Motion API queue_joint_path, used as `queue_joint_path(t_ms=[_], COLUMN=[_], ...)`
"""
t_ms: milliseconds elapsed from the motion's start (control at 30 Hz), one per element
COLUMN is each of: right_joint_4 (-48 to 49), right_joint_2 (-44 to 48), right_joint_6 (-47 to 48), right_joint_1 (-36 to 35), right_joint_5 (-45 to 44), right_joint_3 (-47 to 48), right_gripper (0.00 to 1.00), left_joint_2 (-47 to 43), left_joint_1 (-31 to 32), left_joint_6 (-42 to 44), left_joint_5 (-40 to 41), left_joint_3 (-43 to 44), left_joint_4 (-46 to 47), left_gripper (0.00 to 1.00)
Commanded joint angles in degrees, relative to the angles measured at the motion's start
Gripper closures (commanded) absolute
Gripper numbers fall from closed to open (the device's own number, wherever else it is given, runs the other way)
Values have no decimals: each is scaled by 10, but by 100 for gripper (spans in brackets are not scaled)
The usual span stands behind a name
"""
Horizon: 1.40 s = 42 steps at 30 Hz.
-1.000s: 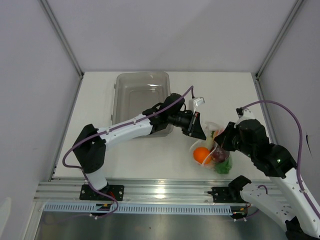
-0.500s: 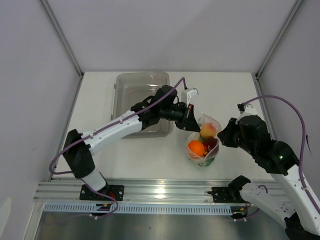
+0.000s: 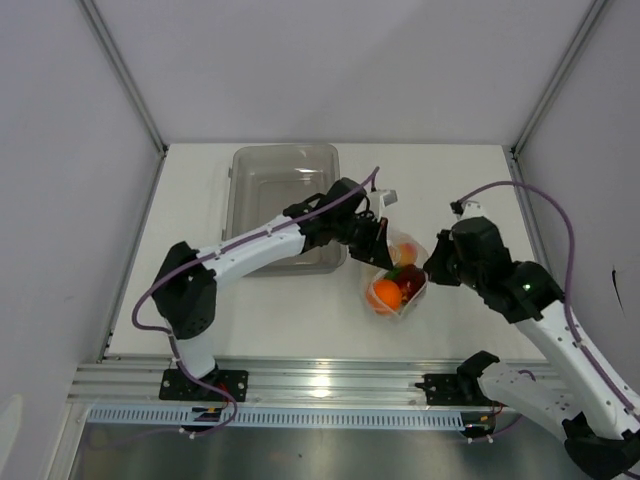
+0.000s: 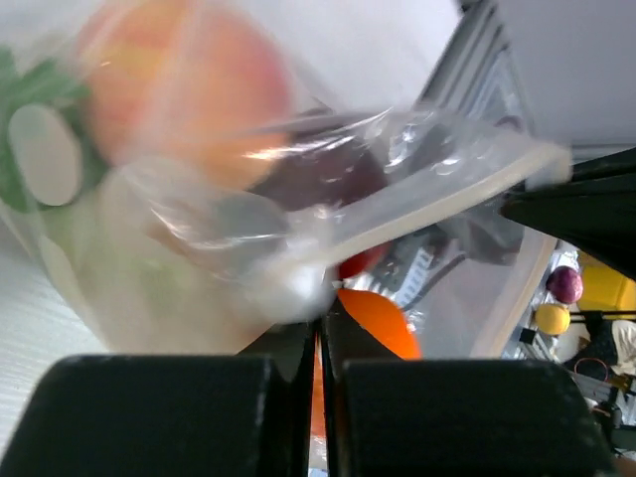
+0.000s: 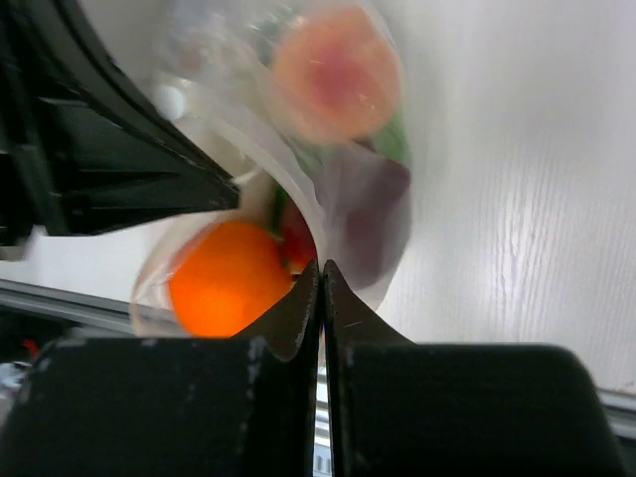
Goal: Place the food in the zip-top bag and seal the zipper
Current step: Adjust the zipper food storage bag at the center of the board.
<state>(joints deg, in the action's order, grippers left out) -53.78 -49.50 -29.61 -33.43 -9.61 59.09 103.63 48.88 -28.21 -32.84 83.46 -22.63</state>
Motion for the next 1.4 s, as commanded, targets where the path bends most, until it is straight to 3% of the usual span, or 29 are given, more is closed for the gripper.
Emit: queue_joint_path(t_ms=[0,100,167,433,700,767,867,900,933,1033,1167,1267,1367], right_joint_4=[4,-9,14,80,10,5,19,28,32,48,68,67,55], right_joint_2=[32,38,58,56,48,54,78,88,89,82,76,81,78], right_joint_6=[23,12,0,-20,3,-3,-16,-18,-22,-29,-36,-34,-30], right_joint_1=[1,0,1,11,13,13,13,13,13,14,14,14,14], right_joint_5=[-5,17,41,31,22,32,42,39,36,47,65,57,53], right_joint_3=[126,154,107,-76,87,111,83,68,39,2,-13,2,21], right_gripper=[100,100,100,100,100,100,100,100,100,100,100,100,100], left_joint_2=[-109,-161,-176,-73,-116,-147,-207,-224,-249,-257,-259,-287,-316], left_joint_1=[2,2,2,-1,1,2,2,2,2,-5,-3,0,18], left_joint_6=[4,-16,-26,-44,-13,-5,3,4,10,4,17,14,4], left_joint_5=[6,9,15,-19,-14,0,32,63,75,73,86,120,146], left_joint_3=[69,34,-20,-92,59,60,-5,-25,-81,-129,-145,-172,-221], left_joint_4=[20,56,82,124,32,20,29,39,47,65,48,43,46], left_gripper=[100,99,100,100,99,97,79,67,63,50,33,1,1])
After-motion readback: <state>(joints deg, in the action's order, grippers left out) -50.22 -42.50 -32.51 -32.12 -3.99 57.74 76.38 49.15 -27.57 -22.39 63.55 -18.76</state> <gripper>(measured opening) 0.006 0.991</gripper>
